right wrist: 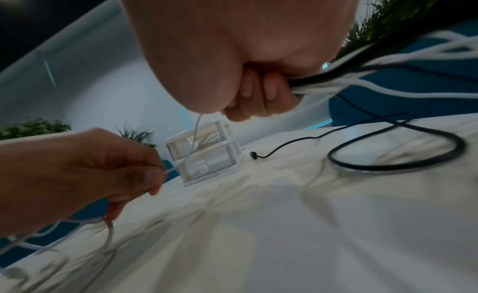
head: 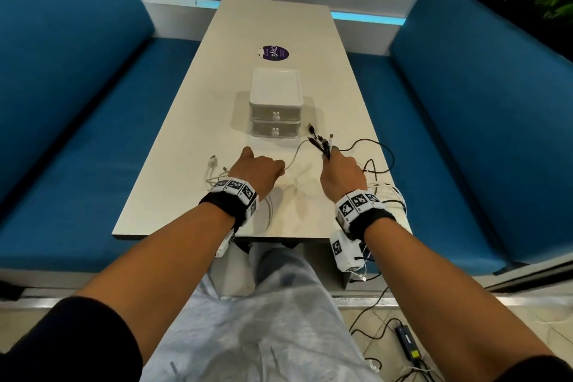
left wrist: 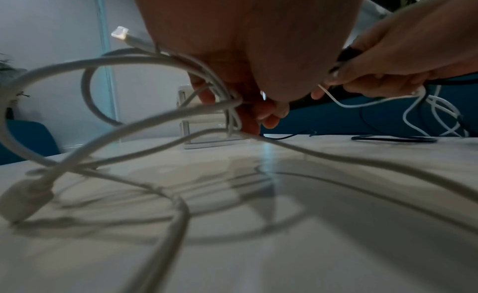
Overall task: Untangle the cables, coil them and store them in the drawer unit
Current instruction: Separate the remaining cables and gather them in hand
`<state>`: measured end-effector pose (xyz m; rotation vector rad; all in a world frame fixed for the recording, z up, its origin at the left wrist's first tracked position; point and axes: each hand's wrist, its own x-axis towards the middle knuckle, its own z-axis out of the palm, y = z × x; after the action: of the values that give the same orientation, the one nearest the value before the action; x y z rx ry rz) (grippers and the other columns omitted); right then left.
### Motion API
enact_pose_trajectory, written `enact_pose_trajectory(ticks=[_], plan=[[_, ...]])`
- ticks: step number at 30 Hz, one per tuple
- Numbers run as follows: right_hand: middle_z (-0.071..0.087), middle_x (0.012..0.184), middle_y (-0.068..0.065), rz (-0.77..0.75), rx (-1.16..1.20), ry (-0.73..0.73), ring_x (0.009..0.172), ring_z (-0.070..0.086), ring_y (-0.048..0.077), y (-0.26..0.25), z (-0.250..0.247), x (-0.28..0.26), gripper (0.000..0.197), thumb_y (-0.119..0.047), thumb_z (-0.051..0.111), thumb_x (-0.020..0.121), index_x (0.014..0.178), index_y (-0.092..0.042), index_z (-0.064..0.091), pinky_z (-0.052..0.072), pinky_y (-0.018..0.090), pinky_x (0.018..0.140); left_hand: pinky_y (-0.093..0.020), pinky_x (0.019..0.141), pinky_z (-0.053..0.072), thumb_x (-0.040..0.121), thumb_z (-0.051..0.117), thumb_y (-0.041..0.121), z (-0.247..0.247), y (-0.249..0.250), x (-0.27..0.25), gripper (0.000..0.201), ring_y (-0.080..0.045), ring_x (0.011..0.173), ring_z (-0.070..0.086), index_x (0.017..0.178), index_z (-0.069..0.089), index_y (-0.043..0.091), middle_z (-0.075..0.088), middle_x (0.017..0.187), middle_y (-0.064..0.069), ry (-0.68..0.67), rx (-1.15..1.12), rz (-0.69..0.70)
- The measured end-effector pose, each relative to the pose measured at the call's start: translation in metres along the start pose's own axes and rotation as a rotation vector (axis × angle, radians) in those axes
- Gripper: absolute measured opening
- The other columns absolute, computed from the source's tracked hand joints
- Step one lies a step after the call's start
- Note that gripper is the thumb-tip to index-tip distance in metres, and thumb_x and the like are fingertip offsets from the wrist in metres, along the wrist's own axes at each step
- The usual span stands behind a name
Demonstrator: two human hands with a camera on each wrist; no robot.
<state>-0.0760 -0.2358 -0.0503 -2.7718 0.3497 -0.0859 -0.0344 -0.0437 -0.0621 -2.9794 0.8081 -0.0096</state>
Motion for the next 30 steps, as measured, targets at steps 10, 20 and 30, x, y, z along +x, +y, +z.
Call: enact_pose_trajectory(ticks=[10,20,30], plan=[[0.067,0.100,0.019,-0.235,0.248,-0.164,0.091,0.060,0.038,-0.015,0.006,-0.004,0.030,-0.030,0.041,0.102,0.112,-0.008,0.059,0.042,0.034,0.069,-0.040,0.086,0.037,0.106,0.032,0.032,0.003,0.009,0.006,0.025,-0.027,0.073,0.057,0.098,0.053,0.021,0.062,0.081,0.001,0.007,-0.068,0.152],[0.066,0.100,0.014,-0.147,0.225,-0.297,0.093,0.060,0.033,-0.007,0.003,0.002,0.028,-0.028,0.041,0.100,0.104,-0.011,0.062,0.043,0.034,0.073,-0.038,0.089,0.030,0.105,0.033,0.034,0.008,-0.002,0.009,0.027,-0.021,0.104,0.053,0.106,0.057,0.022,0.063,0.106,0.004,0.056,-0.005,0.114],[0.062,0.109,0.016,0.032,0.012,-0.152,0.100,0.057,0.034,0.025,0.003,0.011,0.035,-0.038,0.034,0.102,0.117,-0.014,0.055,0.045,0.038,0.077,-0.039,0.087,0.029,0.106,0.031,0.036,0.007,-0.001,0.009,0.030,-0.023,0.098,0.054,0.104,0.058,0.023,0.064,0.101,0.002,0.084,0.077,0.085]])
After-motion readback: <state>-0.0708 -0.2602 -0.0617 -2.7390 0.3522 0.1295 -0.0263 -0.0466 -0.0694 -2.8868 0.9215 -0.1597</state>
